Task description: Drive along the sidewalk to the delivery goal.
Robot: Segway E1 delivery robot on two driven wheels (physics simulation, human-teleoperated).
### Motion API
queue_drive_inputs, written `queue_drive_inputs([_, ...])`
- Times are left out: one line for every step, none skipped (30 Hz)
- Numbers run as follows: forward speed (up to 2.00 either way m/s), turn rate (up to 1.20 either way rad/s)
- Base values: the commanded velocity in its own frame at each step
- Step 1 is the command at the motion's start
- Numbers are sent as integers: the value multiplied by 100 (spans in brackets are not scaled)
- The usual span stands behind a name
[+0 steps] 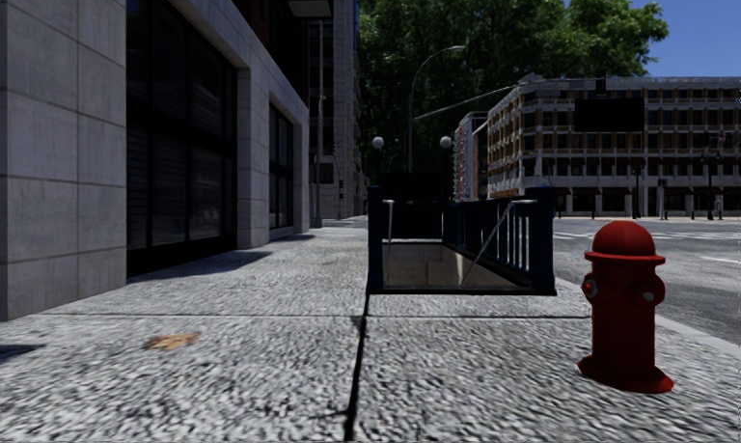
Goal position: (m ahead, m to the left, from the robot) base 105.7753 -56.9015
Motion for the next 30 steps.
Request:
queue_drive_inputs([200,48])
queue_drive_inputs([200,48])
queue_drive_inputs([200,48])
queue_drive_inputs([200,48])
queue_drive_inputs([200,48])
queue_drive_inputs([200,48])
queue_drive_inputs([200,48])
queue_drive_inputs([200,48])
queue_drive_inputs([200,48])
queue_drive_inputs([200,48])
queue_drive_inputs([200,48])
queue_drive_inputs([200,48])
queue_drive_inputs([200,48])
queue_drive_inputs([200,48])
queue_drive_inputs([200,43])
queue_drive_inputs([200,36])
queue_drive_inputs([200,34])
queue_drive_inputs([200,34])
queue_drive_inputs([200,29])
queue_drive_inputs([200,15])
queue_drive_inputs([200,0])
queue_drive_inputs([200,0])
queue_drive_inputs([200,0])
queue_drive_inputs([200,0])
queue_drive_inputs([200,0])
queue_drive_inputs([200,0])
queue_drive_inputs([200,0])
queue_drive_inputs([200,0])
queue_drive_inputs([200,0])
queue_drive_inputs([200,0])
